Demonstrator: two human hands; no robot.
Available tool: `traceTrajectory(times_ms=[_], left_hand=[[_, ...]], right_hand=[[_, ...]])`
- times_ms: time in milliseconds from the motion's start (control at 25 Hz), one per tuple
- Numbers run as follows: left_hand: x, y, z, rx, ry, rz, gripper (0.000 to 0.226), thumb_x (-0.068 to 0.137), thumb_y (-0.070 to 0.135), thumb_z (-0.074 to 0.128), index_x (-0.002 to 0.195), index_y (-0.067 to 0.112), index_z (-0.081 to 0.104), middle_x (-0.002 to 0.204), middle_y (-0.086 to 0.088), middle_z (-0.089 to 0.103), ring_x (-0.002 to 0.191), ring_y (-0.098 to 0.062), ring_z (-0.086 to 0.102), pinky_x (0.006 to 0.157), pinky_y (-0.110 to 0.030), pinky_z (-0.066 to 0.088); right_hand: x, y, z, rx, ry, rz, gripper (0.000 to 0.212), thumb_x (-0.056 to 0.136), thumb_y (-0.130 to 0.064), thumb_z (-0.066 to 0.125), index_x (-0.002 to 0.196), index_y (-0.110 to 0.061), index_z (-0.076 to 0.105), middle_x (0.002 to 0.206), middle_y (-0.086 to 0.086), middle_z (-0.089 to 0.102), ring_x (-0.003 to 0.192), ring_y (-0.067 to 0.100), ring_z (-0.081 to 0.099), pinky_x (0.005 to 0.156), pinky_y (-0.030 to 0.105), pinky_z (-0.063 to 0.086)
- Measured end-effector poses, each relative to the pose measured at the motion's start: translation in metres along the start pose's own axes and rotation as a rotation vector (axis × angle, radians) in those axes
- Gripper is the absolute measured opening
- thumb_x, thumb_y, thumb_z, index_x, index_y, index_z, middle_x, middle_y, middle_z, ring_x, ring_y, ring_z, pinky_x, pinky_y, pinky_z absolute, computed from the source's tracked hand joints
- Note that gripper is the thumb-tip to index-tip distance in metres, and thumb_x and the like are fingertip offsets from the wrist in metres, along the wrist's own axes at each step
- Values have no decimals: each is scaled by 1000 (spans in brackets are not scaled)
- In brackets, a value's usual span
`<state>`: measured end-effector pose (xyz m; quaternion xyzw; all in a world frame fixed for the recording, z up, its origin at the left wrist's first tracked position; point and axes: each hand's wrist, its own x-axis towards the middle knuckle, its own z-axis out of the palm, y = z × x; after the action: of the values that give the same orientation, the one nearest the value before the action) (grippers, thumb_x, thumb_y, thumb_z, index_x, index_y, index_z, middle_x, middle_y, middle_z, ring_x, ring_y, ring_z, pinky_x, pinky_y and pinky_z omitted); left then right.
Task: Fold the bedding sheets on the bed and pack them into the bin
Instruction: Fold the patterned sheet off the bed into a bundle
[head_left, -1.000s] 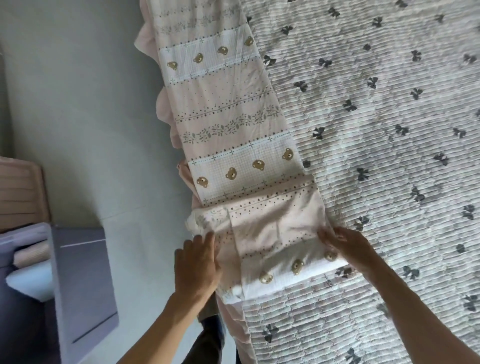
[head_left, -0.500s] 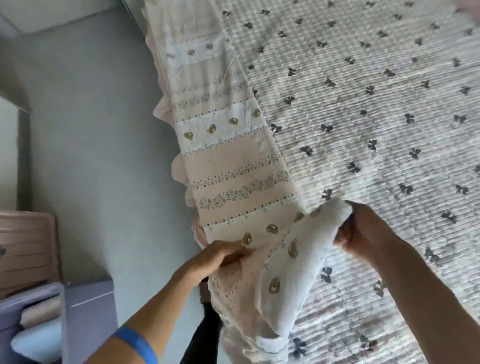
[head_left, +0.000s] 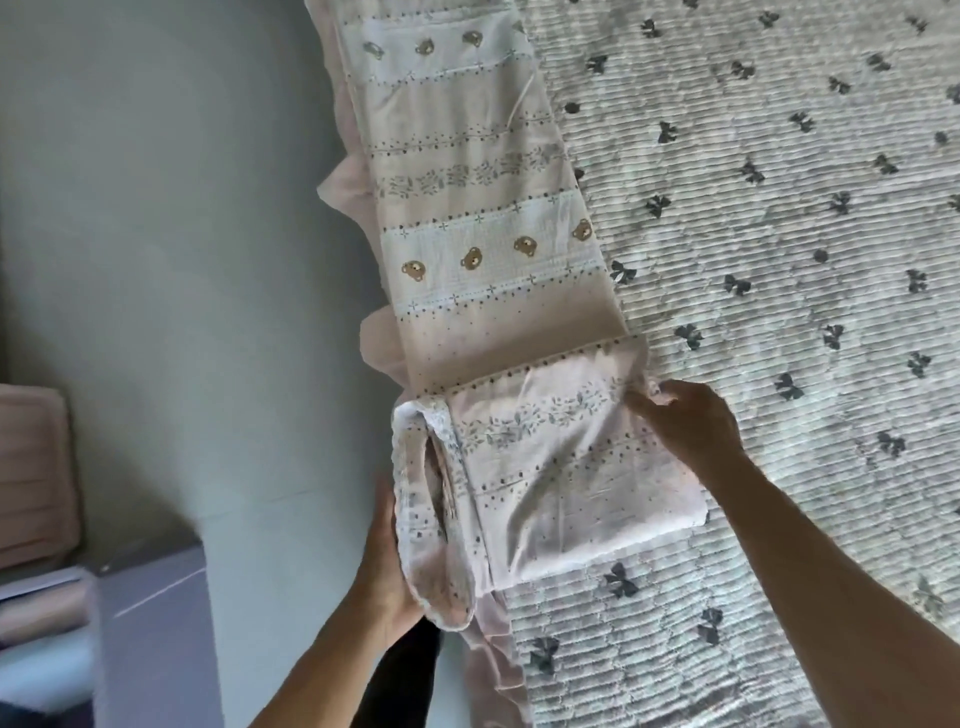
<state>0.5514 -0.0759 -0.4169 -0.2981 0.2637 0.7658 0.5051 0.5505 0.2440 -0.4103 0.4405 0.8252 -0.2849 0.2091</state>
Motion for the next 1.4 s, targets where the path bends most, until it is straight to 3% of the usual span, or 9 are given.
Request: traceTrajectory(times_ms=[160,320,480,680,840,960,1040,1160,1400], left_hand=[[-3,14,7,443,157,223,76,65,47,84,131,16,60,126,-11,66,117,-32,62,98,-48,46],[26,6,12,550,615,219,25,79,3,68,103,9,67,86,-7,75,82,-27,72,72,-32,51],[25,12,0,649,935,311,14,87,17,61,96,6,64,84,-3,69,84,-27,67,66,-31,45],[8,-26,17,810,572,306,33,89,4,57,111,27,62,106,11,71,95,-5,66,74,-16,46],[44,-23,26,581,771,253,30,99,12,39,95,12,69,78,-4,74,64,-14,67,52,-19,48],[57,-14,14,732,1056,286,28,94,40,47,107,17,55,101,-10,65,81,-20,62,68,-31,50],[48,-2,16,1093,1158,705,33,90,36,55,120,21,52,120,-5,57,109,-24,55,93,-40,46],[49,8,40,1809,597,1210,48,94,10,49,142,14,45,148,-10,42,139,-24,36,116,-37,29],[99,56,2,2447,202,633,57,100,52,-1,154,35,-11,164,0,-8,151,-21,-7,121,-50,15]], right_hand=[[-11,14,5,195,-5,-138,45,94,-53,53,88,-10,64,75,6,64,67,23,58,52,28,41],[-14,23,14,225,6,-122,35,101,-43,46,93,-12,59,75,1,59,63,13,52,50,26,35],[-5,31,22,241,-13,-139,35,102,-44,42,100,-13,58,80,2,62,72,20,59,55,29,38],[-3,41,39,266,-21,-97,33,104,-42,37,104,-14,55,86,8,64,75,26,60,55,30,38],[2,42,35,358,-52,-113,34,105,-37,37,92,-14,58,84,9,63,76,26,58,60,34,41],[0,43,34,342,-23,-125,33,104,-40,38,94,-16,57,81,5,63,72,25,60,58,32,42],[-2,48,40,278,59,-125,29,103,-45,41,103,-19,55,85,1,65,75,24,63,60,33,48],[-10,57,48,241,162,-119,30,102,-41,45,115,-15,54,100,2,62,90,26,62,75,41,53],[-19,61,22,485,-244,-64,25,100,-30,53,118,-13,49,101,13,69,66,16,69,52,26,51]])
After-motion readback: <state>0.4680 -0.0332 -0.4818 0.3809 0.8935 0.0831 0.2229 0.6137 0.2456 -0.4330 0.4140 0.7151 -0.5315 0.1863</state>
